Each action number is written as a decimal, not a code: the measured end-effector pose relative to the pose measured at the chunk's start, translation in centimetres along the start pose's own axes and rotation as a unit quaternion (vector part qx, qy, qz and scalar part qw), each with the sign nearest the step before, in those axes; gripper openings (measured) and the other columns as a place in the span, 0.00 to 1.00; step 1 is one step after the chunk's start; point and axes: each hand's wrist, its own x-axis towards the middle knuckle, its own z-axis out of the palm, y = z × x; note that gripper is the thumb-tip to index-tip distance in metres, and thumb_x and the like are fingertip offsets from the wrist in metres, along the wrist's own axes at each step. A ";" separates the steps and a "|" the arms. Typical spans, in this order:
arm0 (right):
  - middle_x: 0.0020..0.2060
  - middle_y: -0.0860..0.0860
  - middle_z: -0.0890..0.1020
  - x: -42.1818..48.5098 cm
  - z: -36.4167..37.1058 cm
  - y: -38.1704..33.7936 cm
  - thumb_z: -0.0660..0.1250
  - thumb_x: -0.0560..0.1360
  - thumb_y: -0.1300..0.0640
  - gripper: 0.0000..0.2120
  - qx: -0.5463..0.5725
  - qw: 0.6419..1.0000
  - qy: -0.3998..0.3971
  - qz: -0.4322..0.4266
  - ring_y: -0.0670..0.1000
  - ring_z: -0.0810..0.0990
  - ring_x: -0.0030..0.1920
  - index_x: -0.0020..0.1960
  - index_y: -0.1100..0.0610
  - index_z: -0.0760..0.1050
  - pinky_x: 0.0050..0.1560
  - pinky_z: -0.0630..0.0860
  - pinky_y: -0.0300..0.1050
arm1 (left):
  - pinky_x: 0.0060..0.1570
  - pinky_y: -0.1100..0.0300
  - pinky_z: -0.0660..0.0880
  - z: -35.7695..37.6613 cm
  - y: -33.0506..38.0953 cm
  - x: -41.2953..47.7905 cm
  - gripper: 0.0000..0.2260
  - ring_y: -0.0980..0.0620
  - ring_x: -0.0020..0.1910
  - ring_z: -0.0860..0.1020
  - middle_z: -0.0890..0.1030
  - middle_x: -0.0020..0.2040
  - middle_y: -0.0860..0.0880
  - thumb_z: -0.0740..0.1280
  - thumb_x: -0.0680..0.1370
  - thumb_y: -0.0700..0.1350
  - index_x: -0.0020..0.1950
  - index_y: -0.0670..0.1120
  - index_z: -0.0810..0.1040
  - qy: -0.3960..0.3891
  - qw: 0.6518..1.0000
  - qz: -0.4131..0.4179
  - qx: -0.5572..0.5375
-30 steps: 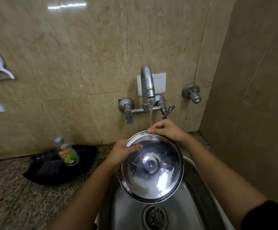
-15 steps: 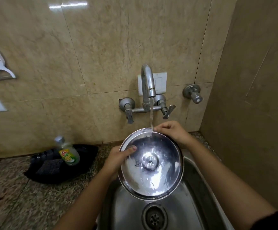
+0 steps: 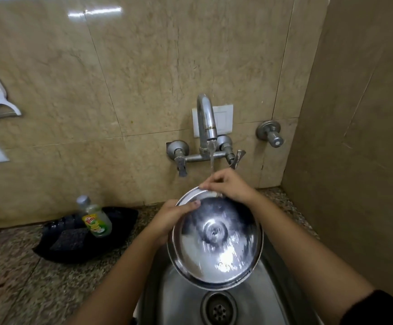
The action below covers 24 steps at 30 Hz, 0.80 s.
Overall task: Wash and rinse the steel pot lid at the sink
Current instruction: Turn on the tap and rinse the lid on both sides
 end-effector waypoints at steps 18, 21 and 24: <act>0.34 0.51 0.84 -0.7 -0.3 0.7 0.73 0.71 0.58 0.09 0.050 0.998 0.018 0.042 0.44 0.81 0.34 0.45 0.64 0.82 0.40 0.76 0.37 | 0.42 0.56 0.79 -0.3 -0.2 -0.6 0.09 0.45 0.39 0.82 0.85 0.41 0.40 0.70 0.74 0.44 0.46 0.38 0.84 0.048 0.996 0.063 0.030; 0.34 0.53 0.83 -1.4 -1.0 1.5 0.72 0.71 0.58 0.07 0.081 0.993 0.062 0.066 0.45 0.81 0.32 0.44 0.63 0.82 0.38 0.77 0.38 | 0.43 0.54 0.79 -1.1 -1.0 -0.5 0.14 0.43 0.40 0.82 0.85 0.43 0.39 0.69 0.75 0.49 0.47 0.38 0.84 0.069 0.997 0.041 0.016; 0.35 0.55 0.84 -1.1 1.0 1.2 0.74 0.70 0.58 0.07 0.055 0.996 0.052 0.040 0.48 0.80 0.35 0.44 0.62 0.83 0.41 0.77 0.42 | 0.50 0.51 0.79 -0.3 -1.0 -0.2 0.16 0.44 0.47 0.84 0.86 0.47 0.41 0.66 0.77 0.54 0.46 0.43 0.85 0.044 0.995 0.037 0.082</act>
